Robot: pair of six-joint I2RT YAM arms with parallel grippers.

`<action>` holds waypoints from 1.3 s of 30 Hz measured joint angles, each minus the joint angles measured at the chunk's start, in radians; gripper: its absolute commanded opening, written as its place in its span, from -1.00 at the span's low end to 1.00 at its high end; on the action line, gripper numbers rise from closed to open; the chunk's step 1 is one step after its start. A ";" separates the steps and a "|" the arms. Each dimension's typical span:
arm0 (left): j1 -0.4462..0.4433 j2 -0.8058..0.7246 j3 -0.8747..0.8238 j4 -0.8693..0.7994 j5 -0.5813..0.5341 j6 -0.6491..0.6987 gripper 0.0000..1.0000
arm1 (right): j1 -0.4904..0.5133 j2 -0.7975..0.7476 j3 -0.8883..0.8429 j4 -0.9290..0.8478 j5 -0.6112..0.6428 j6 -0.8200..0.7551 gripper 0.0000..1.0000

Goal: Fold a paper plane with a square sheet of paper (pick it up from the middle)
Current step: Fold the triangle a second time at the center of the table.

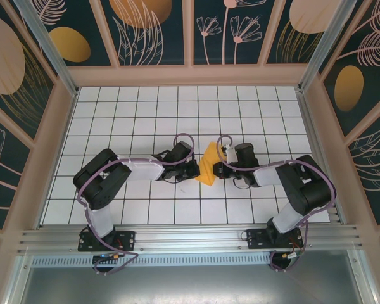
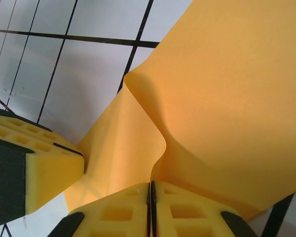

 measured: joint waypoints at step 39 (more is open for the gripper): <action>0.000 0.114 0.201 -0.010 -0.053 -0.027 -0.74 | 0.013 0.018 0.031 -0.016 0.006 0.014 -0.63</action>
